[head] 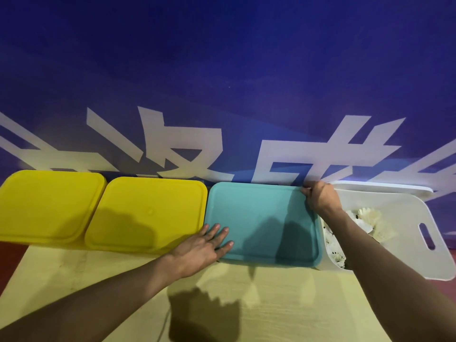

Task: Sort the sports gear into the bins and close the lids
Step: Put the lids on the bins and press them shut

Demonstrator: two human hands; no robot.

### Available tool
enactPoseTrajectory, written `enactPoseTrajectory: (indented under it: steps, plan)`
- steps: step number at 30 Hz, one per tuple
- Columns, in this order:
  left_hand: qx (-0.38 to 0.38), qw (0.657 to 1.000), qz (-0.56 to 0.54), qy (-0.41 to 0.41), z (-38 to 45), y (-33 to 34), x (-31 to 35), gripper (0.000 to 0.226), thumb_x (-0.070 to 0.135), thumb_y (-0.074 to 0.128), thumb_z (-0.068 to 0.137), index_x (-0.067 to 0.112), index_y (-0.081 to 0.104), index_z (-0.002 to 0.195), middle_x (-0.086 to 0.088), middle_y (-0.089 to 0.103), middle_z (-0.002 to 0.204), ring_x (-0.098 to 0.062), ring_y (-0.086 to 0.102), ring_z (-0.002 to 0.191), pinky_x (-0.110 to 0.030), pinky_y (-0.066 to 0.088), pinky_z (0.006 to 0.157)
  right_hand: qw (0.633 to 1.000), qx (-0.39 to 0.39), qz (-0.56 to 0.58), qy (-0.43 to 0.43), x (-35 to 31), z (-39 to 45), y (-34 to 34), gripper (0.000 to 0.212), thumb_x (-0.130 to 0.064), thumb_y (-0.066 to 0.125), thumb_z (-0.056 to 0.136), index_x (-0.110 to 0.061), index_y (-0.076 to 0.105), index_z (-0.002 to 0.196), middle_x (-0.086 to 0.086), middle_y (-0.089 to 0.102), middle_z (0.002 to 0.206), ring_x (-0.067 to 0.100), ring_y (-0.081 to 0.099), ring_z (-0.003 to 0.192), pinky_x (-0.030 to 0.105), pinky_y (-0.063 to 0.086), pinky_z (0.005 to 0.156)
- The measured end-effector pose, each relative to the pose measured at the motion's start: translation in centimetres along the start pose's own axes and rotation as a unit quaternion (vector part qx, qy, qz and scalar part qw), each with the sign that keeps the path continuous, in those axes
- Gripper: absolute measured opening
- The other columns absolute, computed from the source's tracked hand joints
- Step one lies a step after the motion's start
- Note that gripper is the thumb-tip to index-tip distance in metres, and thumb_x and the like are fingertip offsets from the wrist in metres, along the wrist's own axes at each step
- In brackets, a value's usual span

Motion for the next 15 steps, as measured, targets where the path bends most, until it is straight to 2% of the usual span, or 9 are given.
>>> enactPoseTrajectory:
  steps: [2,6,11,15]
  plan:
    - [0.003,1.000,-0.001,0.001,0.0,0.1,0.1,0.077,-0.008,0.035,0.102,0.015,-0.006,0.163,-0.021,-0.016,0.167,-0.041,-0.012,0.154,-0.052,0.002,0.127,1.000,0.000,0.008,0.000,0.2,0.0,0.0,0.027,-0.033,0.062,0.099,-0.012,0.074,0.109,0.020,0.074,0.103,0.042,0.068,0.093,0.039,0.053,0.081]
    - [0.023,1.000,0.010,-0.004,0.0,0.9,0.4,0.076,-0.004,0.034,0.104,0.013,-0.011,0.162,-0.024,-0.018,0.166,-0.045,-0.013,0.153,-0.055,0.001,0.126,1.000,-0.011,0.000,-0.011,-0.2,0.0,0.0,0.022,-0.030,0.060,0.100,-0.015,0.075,0.107,0.015,0.075,0.101,0.037,0.068,0.090,0.038,0.053,0.082]
    - [0.044,0.999,-0.002,-0.013,-0.2,1.5,1.0,0.085,-0.007,0.037,0.102,0.017,-0.020,0.160,-0.025,-0.025,0.163,-0.046,-0.022,0.149,-0.050,-0.006,0.124,0.999,0.020,-0.015,-0.020,-0.6,-0.4,0.3,0.022,-0.026,0.057,0.100,-0.011,0.073,0.103,0.017,0.074,0.100,0.037,0.069,0.090,0.039,0.055,0.082]
    - [0.044,0.999,-0.005,-0.015,-0.1,1.6,1.0,0.087,-0.009,0.037,0.101,0.018,-0.021,0.159,-0.026,-0.025,0.162,-0.046,-0.021,0.150,-0.048,-0.007,0.123,0.999,0.028,-0.023,-0.023,-0.5,-0.6,0.4,0.024,-0.027,0.055,0.102,-0.010,0.073,0.103,0.017,0.074,0.099,0.036,0.069,0.087,0.041,0.057,0.082]
Point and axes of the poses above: each hand's wrist, its own z-axis towards the middle knuckle, its own y-axis out of the palm, x = y × z, the point moved 2 cm from there along z, towards the middle knuckle
